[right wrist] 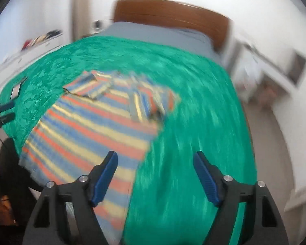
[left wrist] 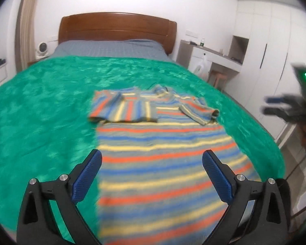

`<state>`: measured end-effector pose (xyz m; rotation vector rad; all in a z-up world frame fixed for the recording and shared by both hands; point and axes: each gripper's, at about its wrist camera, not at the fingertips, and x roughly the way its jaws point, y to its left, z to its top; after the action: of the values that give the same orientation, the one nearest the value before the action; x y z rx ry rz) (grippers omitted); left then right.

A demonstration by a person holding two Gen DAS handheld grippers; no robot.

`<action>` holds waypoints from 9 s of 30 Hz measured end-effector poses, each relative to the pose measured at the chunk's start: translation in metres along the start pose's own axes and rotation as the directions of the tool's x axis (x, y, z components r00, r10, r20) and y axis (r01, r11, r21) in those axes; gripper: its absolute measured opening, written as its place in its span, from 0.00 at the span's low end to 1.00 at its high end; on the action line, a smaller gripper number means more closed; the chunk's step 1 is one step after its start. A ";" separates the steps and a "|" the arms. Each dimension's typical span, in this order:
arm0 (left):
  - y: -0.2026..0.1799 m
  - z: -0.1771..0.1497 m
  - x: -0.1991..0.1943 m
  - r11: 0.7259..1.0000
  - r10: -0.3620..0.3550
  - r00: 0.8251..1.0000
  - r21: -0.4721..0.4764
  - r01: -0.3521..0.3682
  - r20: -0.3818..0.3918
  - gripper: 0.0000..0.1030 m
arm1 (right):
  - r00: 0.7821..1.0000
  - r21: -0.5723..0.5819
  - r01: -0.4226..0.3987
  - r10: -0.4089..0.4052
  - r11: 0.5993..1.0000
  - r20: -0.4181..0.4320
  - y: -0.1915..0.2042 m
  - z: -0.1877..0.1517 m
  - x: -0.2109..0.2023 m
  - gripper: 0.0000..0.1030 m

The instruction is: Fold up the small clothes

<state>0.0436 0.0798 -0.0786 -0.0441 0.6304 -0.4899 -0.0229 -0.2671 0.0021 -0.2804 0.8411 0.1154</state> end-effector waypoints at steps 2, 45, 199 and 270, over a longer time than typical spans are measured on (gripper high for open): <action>-0.002 -0.011 0.034 1.000 -0.003 1.000 -0.013 0.003 -0.006 0.96 | 0.997 -0.036 -0.077 0.077 0.996 -0.018 0.007 0.029 0.042 0.74; -0.003 -0.053 0.098 0.988 0.152 0.985 0.033 -0.150 -0.087 1.00 | 0.989 0.831 -0.125 0.135 0.542 0.060 -0.293 -0.138 0.161 0.02; 0.032 -0.004 0.168 0.976 0.216 0.962 0.013 -0.216 -0.167 1.00 | 0.899 0.398 0.428 -0.430 0.811 -0.090 -0.069 -0.094 0.176 1.00; 0.027 -0.005 0.167 0.960 0.277 0.943 0.015 -0.279 -0.184 1.00 | 0.936 0.471 0.332 -0.347 0.817 -0.059 -0.082 -0.102 0.179 1.00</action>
<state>0.1687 0.0289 -0.1804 0.0806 0.8081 -0.2167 0.0401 -0.3771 -0.1801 0.0401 0.7505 -0.4227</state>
